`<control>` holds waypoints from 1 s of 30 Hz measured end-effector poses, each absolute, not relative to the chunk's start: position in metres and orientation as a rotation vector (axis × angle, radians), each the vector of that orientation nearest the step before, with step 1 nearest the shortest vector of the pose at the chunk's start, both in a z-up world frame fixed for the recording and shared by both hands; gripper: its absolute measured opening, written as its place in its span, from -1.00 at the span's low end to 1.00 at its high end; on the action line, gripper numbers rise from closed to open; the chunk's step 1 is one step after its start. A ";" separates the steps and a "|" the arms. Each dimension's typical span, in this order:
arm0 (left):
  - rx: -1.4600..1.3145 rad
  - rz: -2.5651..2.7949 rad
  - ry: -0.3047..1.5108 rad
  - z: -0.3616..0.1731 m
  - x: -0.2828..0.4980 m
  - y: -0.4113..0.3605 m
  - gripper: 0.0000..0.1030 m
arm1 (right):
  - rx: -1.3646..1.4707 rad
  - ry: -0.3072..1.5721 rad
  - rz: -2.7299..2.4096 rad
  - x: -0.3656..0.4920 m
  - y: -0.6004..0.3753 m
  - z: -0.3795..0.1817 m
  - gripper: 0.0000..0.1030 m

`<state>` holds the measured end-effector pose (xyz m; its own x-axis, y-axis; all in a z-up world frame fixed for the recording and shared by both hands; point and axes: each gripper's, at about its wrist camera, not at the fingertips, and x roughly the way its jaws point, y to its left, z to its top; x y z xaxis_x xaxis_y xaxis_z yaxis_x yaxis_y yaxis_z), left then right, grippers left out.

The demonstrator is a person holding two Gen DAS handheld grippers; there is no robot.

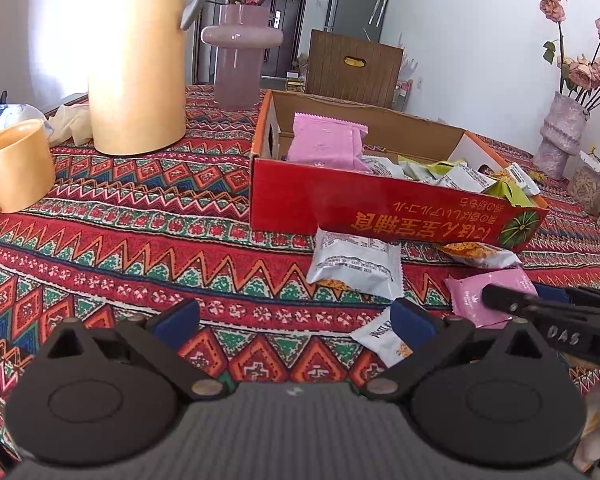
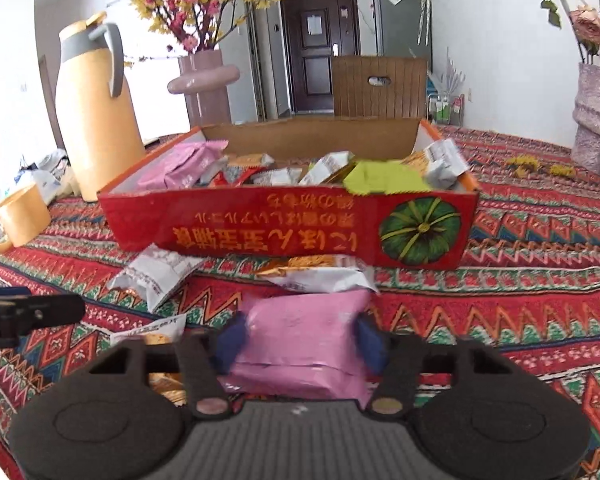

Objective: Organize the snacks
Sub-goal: 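Lift the pink packet with the right tool while the left tool reaches toward a crisp packet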

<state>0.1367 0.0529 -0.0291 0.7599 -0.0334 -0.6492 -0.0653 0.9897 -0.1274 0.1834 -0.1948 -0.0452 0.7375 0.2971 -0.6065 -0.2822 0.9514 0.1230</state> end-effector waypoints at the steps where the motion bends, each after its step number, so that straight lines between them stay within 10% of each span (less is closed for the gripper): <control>1: -0.144 0.017 0.713 -0.029 0.138 0.051 1.00 | 0.029 0.666 0.312 0.183 -0.199 -0.044 -0.12; 4: -0.145 0.015 0.725 -0.030 0.140 0.045 1.00 | 0.048 0.669 0.298 0.183 -0.208 -0.043 0.01; 8: -0.143 0.015 0.722 -0.029 0.140 0.040 1.00 | 0.049 0.661 0.314 0.181 -0.204 -0.039 0.71; 30: -0.183 0.006 0.731 -0.032 0.138 0.055 1.00 | -0.073 0.805 0.240 0.196 -0.162 -0.060 0.96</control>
